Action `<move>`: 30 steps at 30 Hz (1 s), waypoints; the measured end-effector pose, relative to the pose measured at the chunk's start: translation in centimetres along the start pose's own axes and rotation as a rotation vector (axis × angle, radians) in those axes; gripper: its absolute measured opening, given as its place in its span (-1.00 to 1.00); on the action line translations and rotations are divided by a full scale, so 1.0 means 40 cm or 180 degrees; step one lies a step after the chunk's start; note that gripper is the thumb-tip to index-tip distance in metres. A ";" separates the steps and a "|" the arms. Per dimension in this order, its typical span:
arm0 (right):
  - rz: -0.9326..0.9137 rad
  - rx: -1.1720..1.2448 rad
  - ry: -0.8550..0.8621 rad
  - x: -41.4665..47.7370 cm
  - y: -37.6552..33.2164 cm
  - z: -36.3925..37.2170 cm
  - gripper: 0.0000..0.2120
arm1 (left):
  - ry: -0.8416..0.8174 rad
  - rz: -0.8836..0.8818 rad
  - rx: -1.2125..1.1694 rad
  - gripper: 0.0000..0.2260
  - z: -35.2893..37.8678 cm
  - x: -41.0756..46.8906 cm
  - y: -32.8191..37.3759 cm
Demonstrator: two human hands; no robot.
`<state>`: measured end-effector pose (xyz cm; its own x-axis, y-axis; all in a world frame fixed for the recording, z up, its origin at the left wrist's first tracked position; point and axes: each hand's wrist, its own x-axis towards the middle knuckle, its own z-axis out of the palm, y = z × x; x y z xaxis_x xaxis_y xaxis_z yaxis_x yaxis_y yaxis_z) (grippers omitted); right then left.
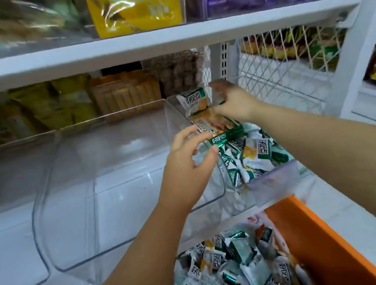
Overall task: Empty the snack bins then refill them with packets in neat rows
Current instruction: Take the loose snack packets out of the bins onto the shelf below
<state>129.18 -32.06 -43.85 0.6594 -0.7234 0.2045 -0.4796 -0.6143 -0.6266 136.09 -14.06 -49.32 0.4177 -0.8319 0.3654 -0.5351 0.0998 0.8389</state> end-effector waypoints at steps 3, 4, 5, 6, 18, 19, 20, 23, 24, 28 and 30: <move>0.0173 -0.0094 0.0070 0.076 -0.005 0.041 -0.41 | 0.0008 0.0039 -0.0090 -0.81 0.001 0.004 -0.007; 0.0227 0.0010 0.0081 0.094 -0.005 0.051 -0.41 | 0.0005 0.0035 -0.0111 -0.81 0.001 0.004 -0.009; 0.0283 0.0181 0.0085 0.110 -0.002 0.062 -0.40 | 0.0001 0.0039 -0.0114 -0.80 0.000 0.004 -0.010; 0.0322 0.0343 0.0102 0.121 -0.001 0.071 -0.39 | -0.0009 0.0043 -0.0115 -0.80 -0.001 0.005 -0.011; 0.0168 0.0892 0.0685 -0.102 0.012 -0.047 -0.80 | 0.0003 0.0078 0.0150 -0.80 -0.005 0.011 -0.023; 0.0188 0.0985 0.0685 -0.156 0.019 -0.072 -0.81 | 0.0022 0.0085 0.0245 -0.81 -0.005 0.012 -0.020; 0.0226 0.1085 0.0658 -0.209 0.028 -0.095 -0.83 | 0.0036 0.0100 0.0355 -0.81 -0.005 0.014 -0.015; 0.0446 0.1436 0.0625 -0.337 0.067 -0.145 -0.88 | 0.0080 0.0132 0.0842 -0.85 -0.014 0.033 0.020; 0.0534 0.1550 0.0637 -0.370 0.081 -0.155 -0.89 | 0.0086 0.0161 0.1076 -0.85 -0.017 0.048 0.035; 0.0874 0.1924 0.0842 -0.469 0.146 -0.138 -0.88 | -0.0525 0.0191 0.2275 -0.75 -0.013 0.142 0.093; 0.1041 0.2088 0.0930 -0.483 0.169 -0.114 -0.78 | -0.1131 0.0011 0.2797 -0.68 0.006 0.186 0.110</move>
<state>110.55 -23.67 -48.61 0.3213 -0.9447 0.0655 -0.1236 -0.1104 -0.9862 136.65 -19.96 -43.00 0.2446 -0.9643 0.1016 -0.9577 -0.2238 0.1812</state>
